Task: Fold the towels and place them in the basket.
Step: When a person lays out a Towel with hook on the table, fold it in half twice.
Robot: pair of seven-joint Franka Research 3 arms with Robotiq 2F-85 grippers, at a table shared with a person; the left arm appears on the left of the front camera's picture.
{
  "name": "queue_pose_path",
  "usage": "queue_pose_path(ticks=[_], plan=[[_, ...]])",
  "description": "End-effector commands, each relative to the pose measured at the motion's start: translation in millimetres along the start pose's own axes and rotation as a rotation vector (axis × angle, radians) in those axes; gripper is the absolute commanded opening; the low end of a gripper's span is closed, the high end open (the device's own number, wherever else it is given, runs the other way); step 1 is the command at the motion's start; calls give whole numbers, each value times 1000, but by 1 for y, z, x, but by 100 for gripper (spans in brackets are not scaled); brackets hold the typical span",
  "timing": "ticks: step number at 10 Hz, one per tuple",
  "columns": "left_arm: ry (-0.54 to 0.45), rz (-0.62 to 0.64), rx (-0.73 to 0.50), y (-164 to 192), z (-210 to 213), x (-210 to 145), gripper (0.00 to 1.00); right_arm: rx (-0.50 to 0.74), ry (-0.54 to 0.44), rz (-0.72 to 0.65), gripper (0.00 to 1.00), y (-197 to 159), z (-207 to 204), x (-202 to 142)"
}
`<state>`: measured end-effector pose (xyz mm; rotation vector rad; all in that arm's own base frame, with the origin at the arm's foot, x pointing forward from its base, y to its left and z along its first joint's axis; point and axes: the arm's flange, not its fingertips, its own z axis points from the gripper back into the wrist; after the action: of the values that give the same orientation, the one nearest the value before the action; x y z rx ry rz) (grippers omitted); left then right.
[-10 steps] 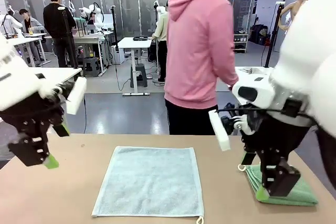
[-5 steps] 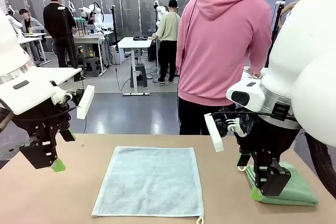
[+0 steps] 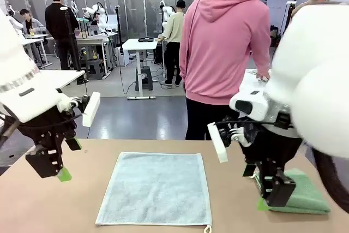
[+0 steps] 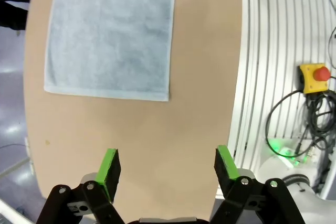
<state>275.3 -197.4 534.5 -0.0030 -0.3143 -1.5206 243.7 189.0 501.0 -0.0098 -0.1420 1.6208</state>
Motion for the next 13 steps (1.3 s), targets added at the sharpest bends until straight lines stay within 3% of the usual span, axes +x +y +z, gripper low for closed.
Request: queue_pose_path(ticks=[1, 8, 13], plan=[[-21, -50, -51, 18, -43, 3, 91, 46, -1, 53, 85, -22, -40, 17], [6, -29, -120, 16, -169, -2, 91, 59, -36, 73, 85, -48, -142, 53], [31, 12, -161, 16, -210, -7, 91, 60, -21, -24, 85, -64, -189, 56]])
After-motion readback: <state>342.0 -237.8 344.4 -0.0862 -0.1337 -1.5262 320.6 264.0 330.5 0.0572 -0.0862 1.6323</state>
